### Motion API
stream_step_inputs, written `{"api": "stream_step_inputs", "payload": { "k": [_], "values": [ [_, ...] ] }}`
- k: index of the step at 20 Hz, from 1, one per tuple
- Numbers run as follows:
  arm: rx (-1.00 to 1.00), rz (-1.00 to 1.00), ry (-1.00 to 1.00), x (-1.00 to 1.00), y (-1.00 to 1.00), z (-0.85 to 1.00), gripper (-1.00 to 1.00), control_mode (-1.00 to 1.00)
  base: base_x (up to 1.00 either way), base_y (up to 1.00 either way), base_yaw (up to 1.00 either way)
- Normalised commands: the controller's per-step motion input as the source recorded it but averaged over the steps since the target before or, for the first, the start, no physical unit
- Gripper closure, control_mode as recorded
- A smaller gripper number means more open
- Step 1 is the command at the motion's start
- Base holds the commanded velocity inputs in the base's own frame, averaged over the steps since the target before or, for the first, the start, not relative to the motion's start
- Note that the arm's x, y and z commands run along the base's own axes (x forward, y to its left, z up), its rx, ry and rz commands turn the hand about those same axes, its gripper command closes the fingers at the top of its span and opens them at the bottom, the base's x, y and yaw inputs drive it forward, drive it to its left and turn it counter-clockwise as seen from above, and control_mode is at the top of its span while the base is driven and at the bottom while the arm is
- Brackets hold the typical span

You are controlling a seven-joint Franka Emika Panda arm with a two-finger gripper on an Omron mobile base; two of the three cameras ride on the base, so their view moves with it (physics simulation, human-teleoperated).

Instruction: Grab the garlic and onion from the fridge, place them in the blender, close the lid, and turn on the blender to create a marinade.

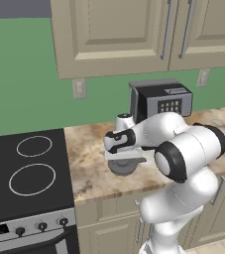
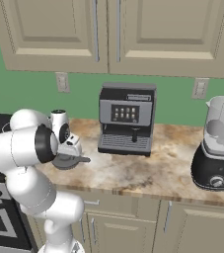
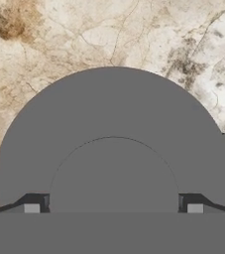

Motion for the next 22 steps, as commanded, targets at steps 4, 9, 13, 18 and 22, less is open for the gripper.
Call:
{"api": "stream_step_inputs", "payload": {
  "k": [4, 9, 13, 18, 22],
  "values": [
    [0.00, 0.00, 0.00, 0.00, 0.00, -0.07, 1.00, -1.00, 0.00, 0.00, 0.00],
    [0.00, 0.00, -0.01, -0.19, 0.00, 0.03, 1.00, -1.00, 0.00, 0.00, 0.00],
    [0.00, 0.00, -0.11, -0.54, 0.04, 0.39, 1.00, -1.00, 0.00, 0.00, 0.00],
    [-0.05, -0.04, -0.22, -0.44, 0.11, 0.78, 1.00, -1.00, 0.00, 0.00, 0.00],
    [-0.04, -0.04, -0.14, -0.18, 0.06, 0.97, 1.00, -1.00, 0.00, 0.00, 0.00]
  ]
}}
